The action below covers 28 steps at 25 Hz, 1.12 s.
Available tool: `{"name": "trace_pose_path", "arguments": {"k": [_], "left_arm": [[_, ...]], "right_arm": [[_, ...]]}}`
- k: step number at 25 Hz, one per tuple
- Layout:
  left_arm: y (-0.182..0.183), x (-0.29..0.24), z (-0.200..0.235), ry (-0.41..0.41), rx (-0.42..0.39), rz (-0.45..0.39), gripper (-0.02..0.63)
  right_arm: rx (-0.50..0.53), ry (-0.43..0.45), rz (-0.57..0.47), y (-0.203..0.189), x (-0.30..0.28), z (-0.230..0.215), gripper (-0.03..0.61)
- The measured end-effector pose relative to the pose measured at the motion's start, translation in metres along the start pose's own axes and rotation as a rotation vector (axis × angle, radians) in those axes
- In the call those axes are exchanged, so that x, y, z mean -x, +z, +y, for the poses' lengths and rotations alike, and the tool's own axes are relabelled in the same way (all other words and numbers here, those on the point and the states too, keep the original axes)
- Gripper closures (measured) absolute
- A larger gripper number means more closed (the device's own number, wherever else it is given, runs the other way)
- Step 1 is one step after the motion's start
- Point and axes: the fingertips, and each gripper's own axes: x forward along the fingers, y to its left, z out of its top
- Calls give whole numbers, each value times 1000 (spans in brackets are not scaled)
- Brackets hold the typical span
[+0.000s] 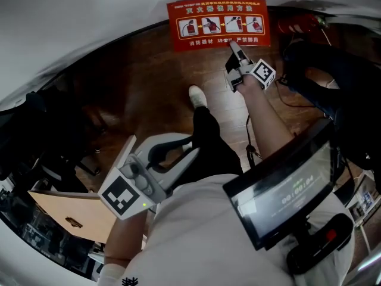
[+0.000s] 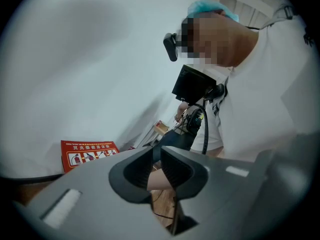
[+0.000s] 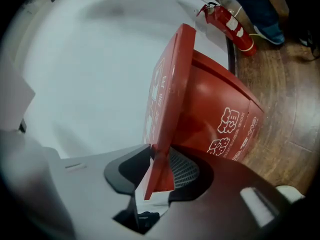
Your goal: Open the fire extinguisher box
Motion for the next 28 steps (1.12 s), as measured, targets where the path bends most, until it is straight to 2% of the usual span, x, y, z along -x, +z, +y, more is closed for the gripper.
{"name": "trace_pose_path", "arguments": {"k": [6, 14, 21, 28], "left_arm": [[1, -2, -1, -27, 6, -23, 568], [-17, 4, -1, -37, -12, -43, 568], [-2, 4, 6, -7, 1, -68, 568], [23, 17, 24, 65, 15, -112, 567]], "right_arm": [[-34, 47, -9, 1, 12, 39, 494], [2, 195, -66, 23, 7, 109, 488], [89, 274, -117, 77, -43, 172, 517], [119, 257, -155, 119, -100, 202, 522]]}}
